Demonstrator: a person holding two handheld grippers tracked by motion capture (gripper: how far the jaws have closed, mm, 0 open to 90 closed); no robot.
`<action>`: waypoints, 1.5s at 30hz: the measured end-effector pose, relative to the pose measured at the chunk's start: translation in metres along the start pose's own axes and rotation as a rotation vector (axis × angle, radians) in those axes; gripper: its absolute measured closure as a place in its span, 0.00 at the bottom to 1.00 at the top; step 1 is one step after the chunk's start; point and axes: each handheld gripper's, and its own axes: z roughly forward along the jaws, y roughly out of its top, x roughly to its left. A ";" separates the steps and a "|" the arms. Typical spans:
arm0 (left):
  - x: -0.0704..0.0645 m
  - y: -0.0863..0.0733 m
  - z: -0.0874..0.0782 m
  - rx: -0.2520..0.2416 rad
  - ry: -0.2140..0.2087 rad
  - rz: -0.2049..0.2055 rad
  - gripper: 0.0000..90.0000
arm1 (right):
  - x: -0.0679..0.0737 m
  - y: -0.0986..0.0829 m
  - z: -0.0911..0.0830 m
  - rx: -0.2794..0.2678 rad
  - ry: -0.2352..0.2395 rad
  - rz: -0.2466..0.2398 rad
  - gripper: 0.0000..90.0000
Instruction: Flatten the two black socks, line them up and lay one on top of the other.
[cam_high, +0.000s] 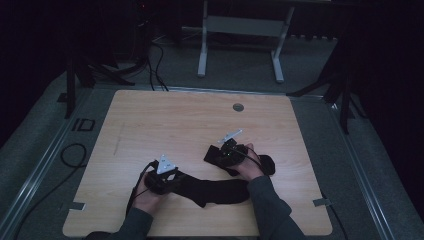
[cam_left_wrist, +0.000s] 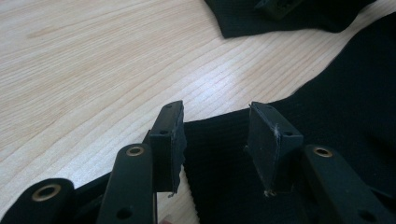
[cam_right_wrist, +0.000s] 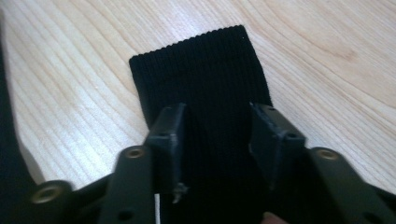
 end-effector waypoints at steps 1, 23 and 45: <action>0.000 0.000 0.000 0.000 0.000 -0.002 0.63 | 0.000 0.000 0.000 -0.001 -0.003 0.003 0.68; 0.001 0.000 0.000 0.004 0.003 -0.003 0.62 | -0.004 0.002 0.001 -0.051 -0.026 0.080 0.93; 0.001 -0.001 -0.001 0.006 0.008 -0.006 0.61 | 0.036 0.043 -0.090 -0.329 0.029 -0.027 0.93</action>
